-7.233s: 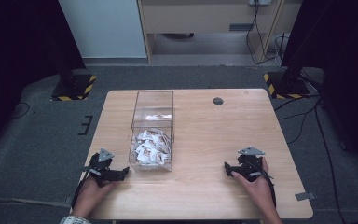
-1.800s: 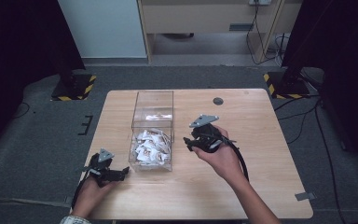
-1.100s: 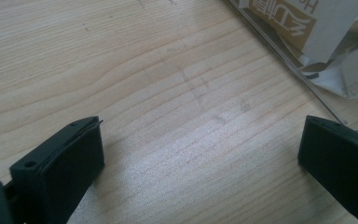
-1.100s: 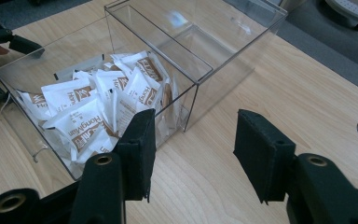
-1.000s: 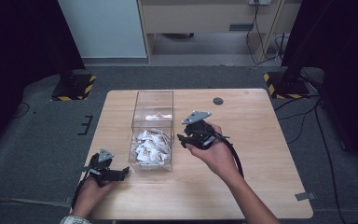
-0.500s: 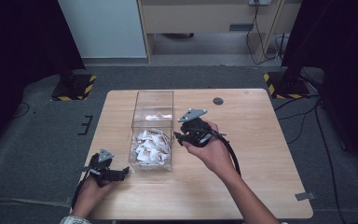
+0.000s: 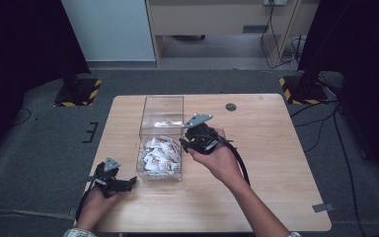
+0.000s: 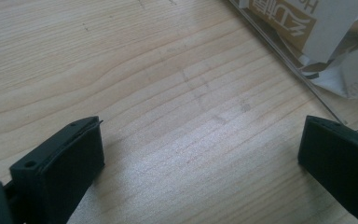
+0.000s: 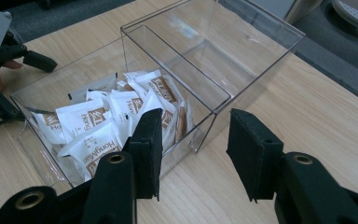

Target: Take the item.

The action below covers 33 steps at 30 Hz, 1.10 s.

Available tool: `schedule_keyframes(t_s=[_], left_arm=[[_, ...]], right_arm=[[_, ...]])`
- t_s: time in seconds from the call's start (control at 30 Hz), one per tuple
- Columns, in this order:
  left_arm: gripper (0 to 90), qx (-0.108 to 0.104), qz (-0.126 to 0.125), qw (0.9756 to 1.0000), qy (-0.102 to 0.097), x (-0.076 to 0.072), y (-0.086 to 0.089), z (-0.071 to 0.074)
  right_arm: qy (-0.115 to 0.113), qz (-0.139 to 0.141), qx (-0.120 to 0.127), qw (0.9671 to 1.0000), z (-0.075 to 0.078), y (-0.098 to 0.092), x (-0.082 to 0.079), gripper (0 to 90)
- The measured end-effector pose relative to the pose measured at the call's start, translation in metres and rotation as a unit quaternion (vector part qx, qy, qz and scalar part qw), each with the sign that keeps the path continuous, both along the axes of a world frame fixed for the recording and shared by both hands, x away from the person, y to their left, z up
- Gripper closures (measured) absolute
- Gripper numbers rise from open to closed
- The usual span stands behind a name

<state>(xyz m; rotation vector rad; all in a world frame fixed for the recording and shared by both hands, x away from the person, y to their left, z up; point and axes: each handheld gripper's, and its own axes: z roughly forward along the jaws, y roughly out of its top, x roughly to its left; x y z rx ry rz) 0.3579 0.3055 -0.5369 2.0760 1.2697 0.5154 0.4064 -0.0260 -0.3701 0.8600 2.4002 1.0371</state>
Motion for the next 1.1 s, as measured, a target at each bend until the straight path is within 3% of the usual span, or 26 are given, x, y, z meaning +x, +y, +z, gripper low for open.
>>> schedule_keyframes(t_s=[0.6, 1.1], left_arm=[[0.0, 0.000, 0.000, 1.0000, 0.000, 0.000, 0.000, 0.000], [0.0, 0.000, 0.000, 1.0000, 0.000, 0.000, 0.000, 0.000]], right_arm=[[-0.002, 0.014, 0.005, 0.9999, -0.004, 0.017, -0.002, 59.1], [0.009, 0.032, 0.012, 0.9994, -0.014, 0.031, -0.003, 63.7]])
